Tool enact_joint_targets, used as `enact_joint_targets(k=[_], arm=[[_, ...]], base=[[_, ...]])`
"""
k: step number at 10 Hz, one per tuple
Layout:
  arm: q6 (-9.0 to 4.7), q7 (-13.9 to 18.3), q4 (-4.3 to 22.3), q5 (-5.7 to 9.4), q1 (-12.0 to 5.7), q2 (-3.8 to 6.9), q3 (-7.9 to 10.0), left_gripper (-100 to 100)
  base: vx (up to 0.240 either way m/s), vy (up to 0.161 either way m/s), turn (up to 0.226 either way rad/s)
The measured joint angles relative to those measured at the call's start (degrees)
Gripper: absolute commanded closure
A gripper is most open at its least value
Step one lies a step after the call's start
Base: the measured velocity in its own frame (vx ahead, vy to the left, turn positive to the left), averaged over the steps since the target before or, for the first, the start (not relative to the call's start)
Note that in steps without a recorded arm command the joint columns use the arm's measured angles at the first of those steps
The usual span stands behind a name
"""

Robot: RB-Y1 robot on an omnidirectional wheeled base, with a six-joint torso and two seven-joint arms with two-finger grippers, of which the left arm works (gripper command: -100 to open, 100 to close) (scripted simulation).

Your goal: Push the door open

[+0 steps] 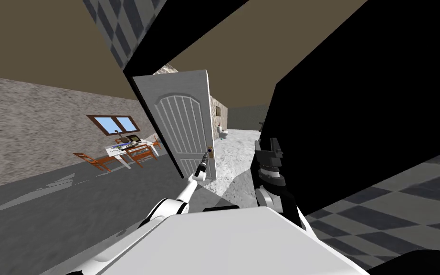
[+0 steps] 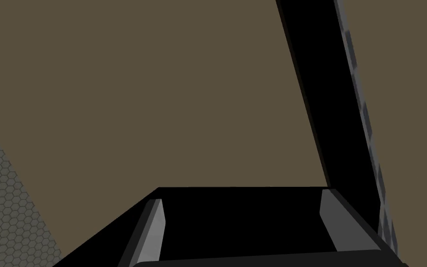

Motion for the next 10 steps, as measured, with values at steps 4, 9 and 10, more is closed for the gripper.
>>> enact_joint_targets(k=[4, 9, 10], arm=[[-0.07, -0.3, -0.4, 0.07, 0.26, 0.27, 0.43, -100], [-0.52, -0.4, 0.0, 0.14, -0.12, 0.28, 0.73, 100], [-0.46, -0.4, 0.1, 0.12, -0.03, 0.27, 0.7, 100]], base=[[0.22, -0.022, -0.027], [0.044, -0.006, -0.005], [-0.019, 0.003, 0.002]])
